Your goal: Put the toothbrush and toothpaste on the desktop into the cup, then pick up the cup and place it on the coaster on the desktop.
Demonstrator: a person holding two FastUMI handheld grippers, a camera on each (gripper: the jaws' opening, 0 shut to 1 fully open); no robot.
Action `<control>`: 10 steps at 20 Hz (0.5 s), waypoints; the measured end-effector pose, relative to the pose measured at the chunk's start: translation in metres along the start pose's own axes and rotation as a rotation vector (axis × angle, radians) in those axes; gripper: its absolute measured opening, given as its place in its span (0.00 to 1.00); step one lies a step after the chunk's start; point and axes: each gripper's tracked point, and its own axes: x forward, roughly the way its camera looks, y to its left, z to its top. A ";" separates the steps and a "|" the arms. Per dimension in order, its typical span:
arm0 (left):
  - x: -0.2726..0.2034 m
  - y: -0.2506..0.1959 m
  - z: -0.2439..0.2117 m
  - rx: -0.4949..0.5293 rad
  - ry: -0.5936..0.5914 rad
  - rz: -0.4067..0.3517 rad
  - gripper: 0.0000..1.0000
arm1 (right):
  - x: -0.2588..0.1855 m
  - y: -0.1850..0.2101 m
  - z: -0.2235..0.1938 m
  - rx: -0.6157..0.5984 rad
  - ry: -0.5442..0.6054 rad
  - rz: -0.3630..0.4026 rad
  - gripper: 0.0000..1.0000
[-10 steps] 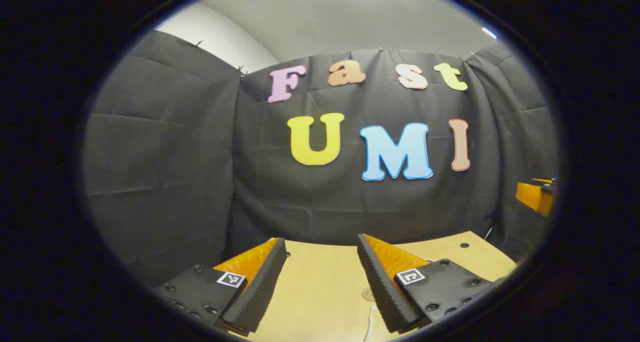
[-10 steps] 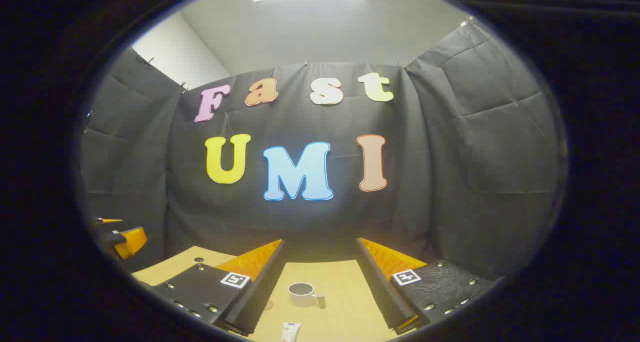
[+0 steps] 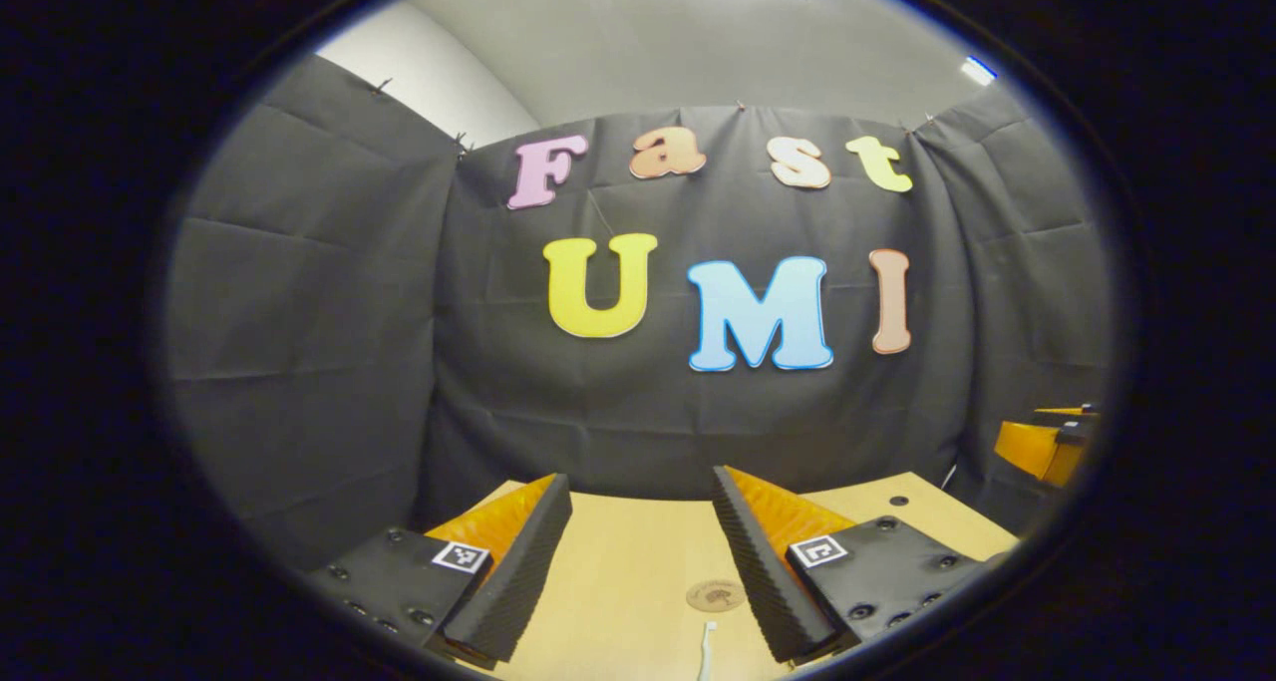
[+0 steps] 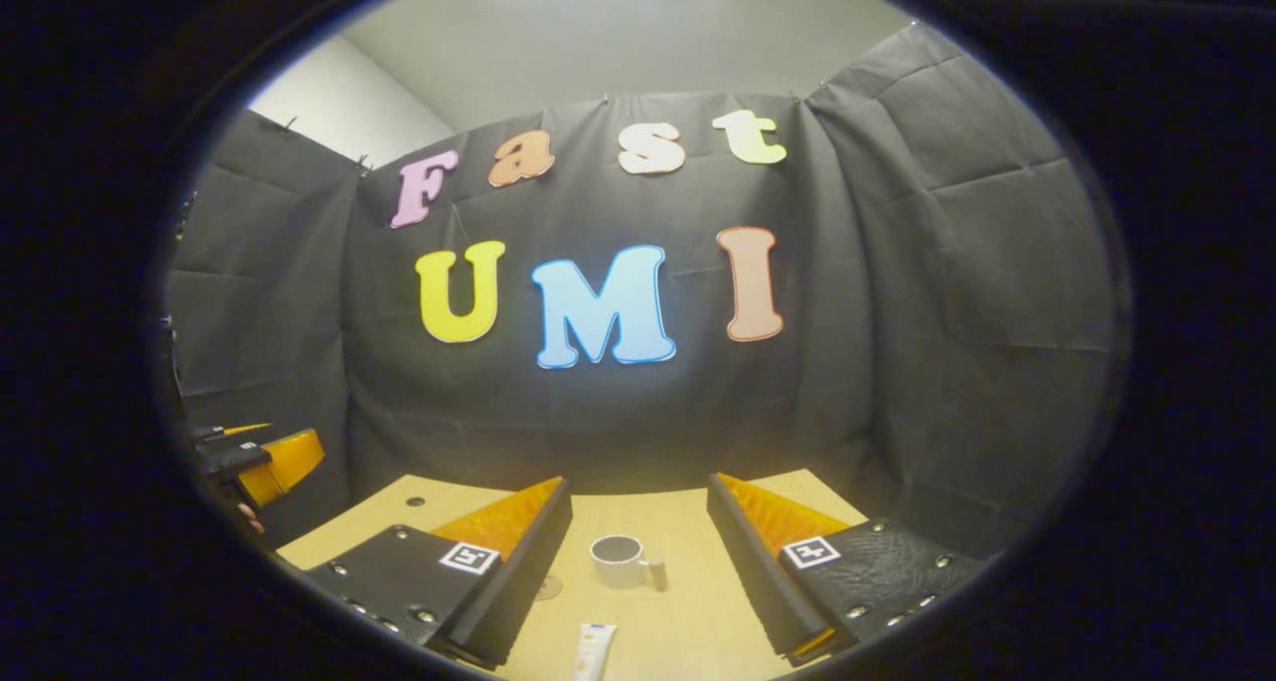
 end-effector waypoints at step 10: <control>0.015 -0.012 -0.018 0.007 0.037 -0.036 0.93 | 0.013 0.010 -0.024 0.014 0.079 0.058 0.88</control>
